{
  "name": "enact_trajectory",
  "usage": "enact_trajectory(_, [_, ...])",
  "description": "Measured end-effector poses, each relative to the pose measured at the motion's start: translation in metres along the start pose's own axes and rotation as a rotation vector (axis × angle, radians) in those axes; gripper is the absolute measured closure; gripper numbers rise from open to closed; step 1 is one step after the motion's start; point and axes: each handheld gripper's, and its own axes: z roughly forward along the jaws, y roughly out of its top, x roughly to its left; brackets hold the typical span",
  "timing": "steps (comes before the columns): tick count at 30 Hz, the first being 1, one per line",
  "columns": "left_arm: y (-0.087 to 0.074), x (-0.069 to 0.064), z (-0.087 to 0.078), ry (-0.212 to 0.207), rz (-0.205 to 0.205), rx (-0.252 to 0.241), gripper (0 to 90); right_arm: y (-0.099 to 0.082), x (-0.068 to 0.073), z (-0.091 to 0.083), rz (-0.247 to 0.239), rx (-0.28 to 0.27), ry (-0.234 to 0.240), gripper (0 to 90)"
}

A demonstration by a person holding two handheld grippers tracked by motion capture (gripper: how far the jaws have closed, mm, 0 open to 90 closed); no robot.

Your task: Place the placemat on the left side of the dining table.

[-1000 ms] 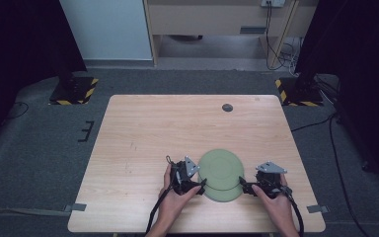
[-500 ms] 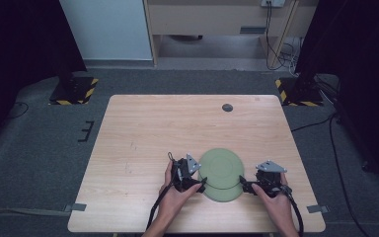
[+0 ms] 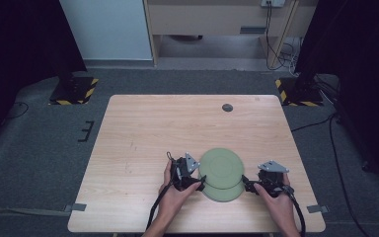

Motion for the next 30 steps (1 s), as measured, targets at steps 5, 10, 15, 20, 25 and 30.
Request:
enact_trajectory(5, [0.001,0.001,0.002,0.003,0.002,-0.006,2.8,0.000,0.002,0.002,0.001,-0.006,-0.008,4.3])
enact_trajectory(10, [0.002,0.002,-0.004,-0.007,-0.009,-0.023,5.6,0.004,0.001,0.007,0.002,-0.007,-0.020,2.1])
enact_trajectory(15, [0.008,0.007,-0.013,-0.017,-0.010,-0.049,6.9,0.006,0.001,0.011,0.010,-0.016,-0.027,2.3])
enact_trajectory(20, [0.020,0.019,-0.010,-0.037,-0.022,-0.036,8.5,0.006,0.000,0.007,0.004,-0.016,-0.016,4.3])
enact_trajectory(25, [0.029,0.029,-0.002,-0.076,-0.070,-0.030,9.4,0.005,0.001,0.001,0.006,-0.022,-0.002,4.3])
enact_trajectory(30, [0.040,0.034,0.013,-0.112,-0.092,0.001,11.0,0.004,0.000,-0.001,0.006,-0.017,0.012,4.4])
